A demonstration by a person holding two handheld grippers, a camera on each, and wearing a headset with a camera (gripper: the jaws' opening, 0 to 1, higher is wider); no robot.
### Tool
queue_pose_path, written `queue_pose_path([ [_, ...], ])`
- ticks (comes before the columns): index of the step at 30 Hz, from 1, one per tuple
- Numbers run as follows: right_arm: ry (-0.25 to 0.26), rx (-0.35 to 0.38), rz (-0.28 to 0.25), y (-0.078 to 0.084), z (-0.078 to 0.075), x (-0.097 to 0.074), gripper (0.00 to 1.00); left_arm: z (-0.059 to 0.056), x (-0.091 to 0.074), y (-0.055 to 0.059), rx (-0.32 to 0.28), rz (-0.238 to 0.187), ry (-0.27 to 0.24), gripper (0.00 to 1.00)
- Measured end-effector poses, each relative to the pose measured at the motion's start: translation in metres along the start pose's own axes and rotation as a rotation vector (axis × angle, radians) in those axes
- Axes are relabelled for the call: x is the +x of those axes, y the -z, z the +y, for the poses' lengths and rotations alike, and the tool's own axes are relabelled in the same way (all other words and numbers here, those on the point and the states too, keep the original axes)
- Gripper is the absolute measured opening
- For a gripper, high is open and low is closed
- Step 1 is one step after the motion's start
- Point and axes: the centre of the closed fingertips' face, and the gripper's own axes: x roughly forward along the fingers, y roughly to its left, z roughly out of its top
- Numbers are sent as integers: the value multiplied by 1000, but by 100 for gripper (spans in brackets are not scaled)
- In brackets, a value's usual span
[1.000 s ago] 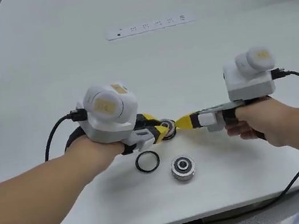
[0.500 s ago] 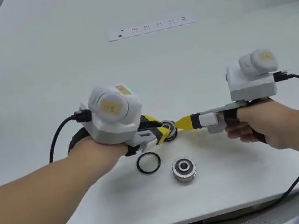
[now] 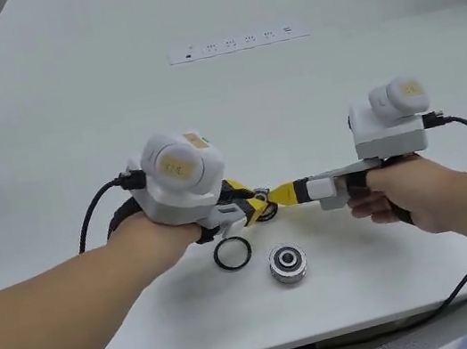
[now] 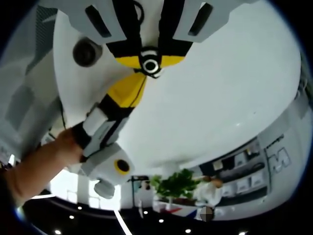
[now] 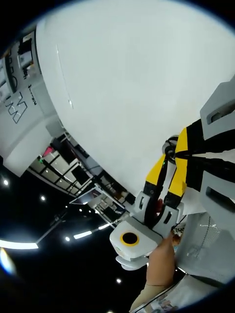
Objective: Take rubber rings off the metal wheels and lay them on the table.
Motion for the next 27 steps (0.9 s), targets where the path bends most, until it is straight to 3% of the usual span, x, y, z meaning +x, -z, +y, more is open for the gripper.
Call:
queue_pose_path([
  [3, -9, -7, 2, 0, 3, 2, 0, -1, 0, 0, -1, -1, 1, 12],
  [4, -37, 4, -20, -3, 9, 4, 0, -1, 0, 0, 0, -2, 1, 12],
  [5, -21, -15, 1, 0, 6, 2, 0, -1, 0, 0, -2, -2, 0, 12],
  [12, -23, -15, -4, 1, 4, 1, 0, -1, -1, -1, -2, -4, -3, 12],
  [27, -78, 33, -19, -2, 10, -1, 0, -3, -2, -1, 1, -5, 3, 12],
])
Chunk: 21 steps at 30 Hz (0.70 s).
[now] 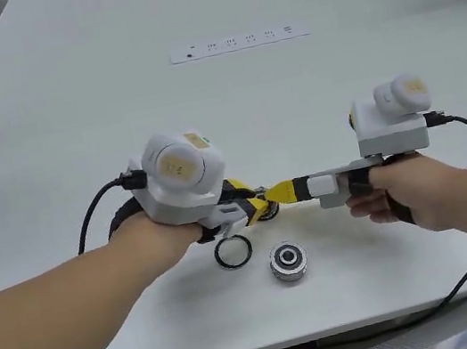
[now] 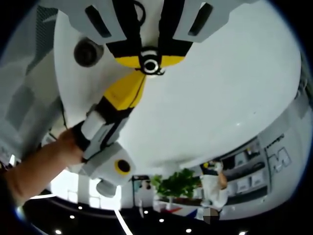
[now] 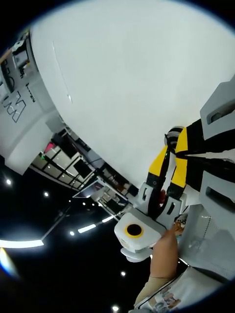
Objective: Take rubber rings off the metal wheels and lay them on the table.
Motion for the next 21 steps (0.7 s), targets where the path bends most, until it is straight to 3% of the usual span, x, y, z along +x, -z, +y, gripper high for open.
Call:
queue_pose_path([
  [21, -58, 0, 13, 2, 16, 0, 0, 0, 1, 1, 5, -1, 2, 12],
])
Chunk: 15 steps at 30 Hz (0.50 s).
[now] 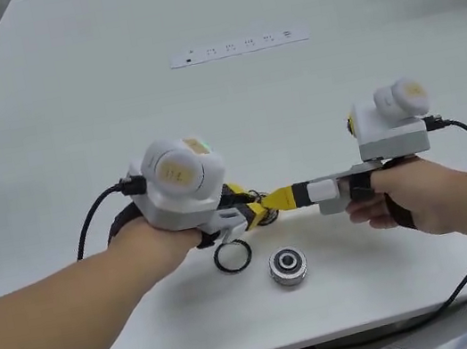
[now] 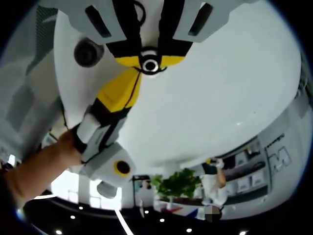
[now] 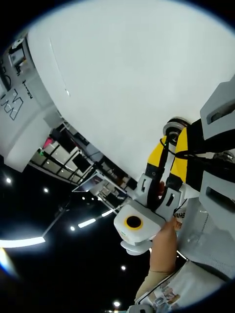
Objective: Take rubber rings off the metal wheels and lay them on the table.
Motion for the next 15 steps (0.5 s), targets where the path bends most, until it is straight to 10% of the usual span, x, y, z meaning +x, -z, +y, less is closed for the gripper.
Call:
queue_pose_path([
  [15, 87, 14, -23, -2, -17, -2, 0, 0, 0, -1, -44, -24, 2, 13],
])
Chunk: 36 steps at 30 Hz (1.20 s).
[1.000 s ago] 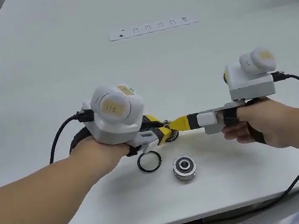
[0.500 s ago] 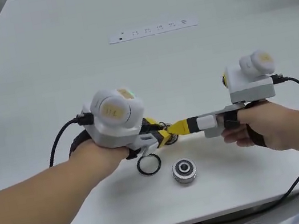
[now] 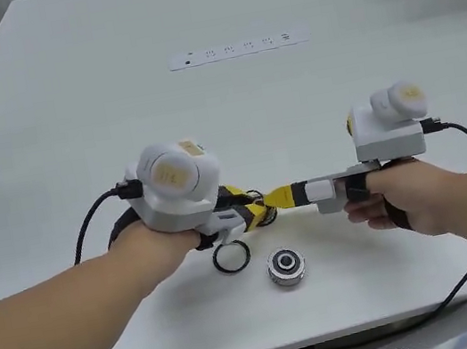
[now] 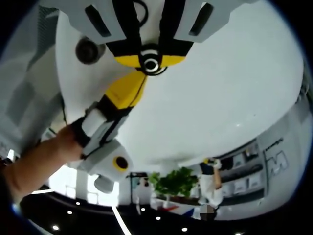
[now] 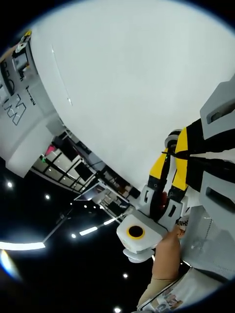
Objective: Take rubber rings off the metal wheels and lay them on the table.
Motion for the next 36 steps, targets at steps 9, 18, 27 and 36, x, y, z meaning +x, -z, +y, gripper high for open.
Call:
queue_pose_path([
  [9, 11, 16, -12, -3, -2, -1, 0, -2, -2, 0, -19, 8, 14, 16],
  [18, 8, 28, -32, -9, -1, -3, 0, -7, -11, -6, -28, -23, 42, 20],
  [27, -7, 28, -40, -12, 5, -5, 0, -9, -27, -13, -15, -49, 41, 32],
  [36, -20, 27, -48, -15, 12, -4, 0, -13, -48, -17, -19, -77, 44, 40],
])
